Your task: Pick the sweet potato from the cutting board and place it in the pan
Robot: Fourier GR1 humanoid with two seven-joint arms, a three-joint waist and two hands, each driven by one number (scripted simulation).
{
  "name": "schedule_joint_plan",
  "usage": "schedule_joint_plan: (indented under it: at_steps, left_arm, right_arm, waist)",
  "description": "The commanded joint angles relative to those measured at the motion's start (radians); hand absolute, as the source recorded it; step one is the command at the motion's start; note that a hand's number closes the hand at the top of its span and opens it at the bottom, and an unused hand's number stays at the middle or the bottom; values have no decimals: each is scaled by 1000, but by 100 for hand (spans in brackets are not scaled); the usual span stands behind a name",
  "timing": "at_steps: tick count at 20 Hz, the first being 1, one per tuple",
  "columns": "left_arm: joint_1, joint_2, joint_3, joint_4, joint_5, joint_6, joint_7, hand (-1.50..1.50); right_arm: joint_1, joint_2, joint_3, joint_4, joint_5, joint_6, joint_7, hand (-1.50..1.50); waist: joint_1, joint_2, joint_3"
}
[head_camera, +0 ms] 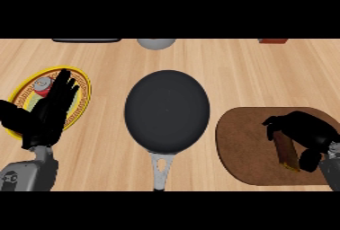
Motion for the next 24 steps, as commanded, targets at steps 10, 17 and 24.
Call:
schedule_joint_plan:
  at_steps: [10,17,24]
  left_arm:
    - [20,-32,-10,-44,-25,2,25,0]
    - [-5,-34,-9,3,-28,3,4,0]
    - [-11,-37,-38,3,-29,-21,14,0]
  right_arm:
    - [-2,37,-96,-3,-49,5,-88,150]
    - [-36,461,50,-178,100,-98,413,150]
    - [-212,549,179,-243,256,-205,764,150]
  waist:
    - [-4,4,7]
    - [5,-10,-1]
    - [68,-25,-4]
